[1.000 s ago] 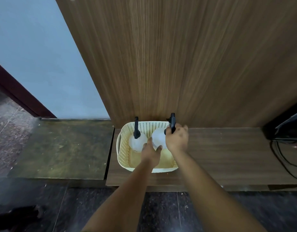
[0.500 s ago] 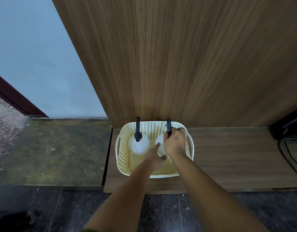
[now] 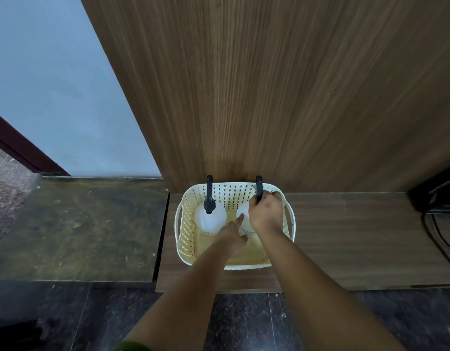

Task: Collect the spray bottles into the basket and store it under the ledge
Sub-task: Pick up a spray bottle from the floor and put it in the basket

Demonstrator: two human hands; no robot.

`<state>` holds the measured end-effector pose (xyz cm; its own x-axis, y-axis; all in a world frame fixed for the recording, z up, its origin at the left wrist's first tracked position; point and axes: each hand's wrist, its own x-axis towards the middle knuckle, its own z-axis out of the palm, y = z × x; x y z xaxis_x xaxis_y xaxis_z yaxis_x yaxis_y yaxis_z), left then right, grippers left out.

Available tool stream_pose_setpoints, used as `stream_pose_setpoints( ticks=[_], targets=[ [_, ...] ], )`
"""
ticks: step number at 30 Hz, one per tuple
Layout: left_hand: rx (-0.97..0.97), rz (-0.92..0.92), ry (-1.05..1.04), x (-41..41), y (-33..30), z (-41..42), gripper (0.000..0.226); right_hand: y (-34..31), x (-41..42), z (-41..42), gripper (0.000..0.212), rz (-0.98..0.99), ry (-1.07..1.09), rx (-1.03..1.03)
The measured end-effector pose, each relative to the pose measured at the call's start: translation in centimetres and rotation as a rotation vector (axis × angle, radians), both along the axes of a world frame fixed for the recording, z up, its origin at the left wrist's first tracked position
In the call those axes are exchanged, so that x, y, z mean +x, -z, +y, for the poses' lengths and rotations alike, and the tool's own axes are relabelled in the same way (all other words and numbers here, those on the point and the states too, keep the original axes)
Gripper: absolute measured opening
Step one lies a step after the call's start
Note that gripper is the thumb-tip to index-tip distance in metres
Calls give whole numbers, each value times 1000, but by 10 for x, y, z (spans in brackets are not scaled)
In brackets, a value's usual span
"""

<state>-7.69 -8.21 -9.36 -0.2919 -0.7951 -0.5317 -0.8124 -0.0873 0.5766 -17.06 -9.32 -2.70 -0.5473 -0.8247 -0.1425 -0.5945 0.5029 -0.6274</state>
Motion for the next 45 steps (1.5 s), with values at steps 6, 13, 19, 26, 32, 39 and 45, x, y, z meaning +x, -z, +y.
stream_pose_setpoints(
  ticks=[6,13,19,26,32,39,45],
  targets=[
    [12,5,-1,-3,3,0,72,1,-2,1,30,-1,3,-11],
    [-20,-22,37,-4,2,3,70,4,-3,8,29,-12,-27,0],
    [-148,39,-53,-1,-7,7,61,1,-2,14,50,-33,5,-70],
    [-735,77,-124,34,-44,41,26,-25,7,36,58,143,80,-288],
    [-865,48,-425,102,-74,74,26,-37,50,59,54,119,-187,-358],
    [-775,-217,-674,214,-67,173,43,-21,147,111,49,113,-619,-358],
    [-536,-359,-1004,303,-36,319,60,18,251,191,48,136,-1042,-306]
  ],
)
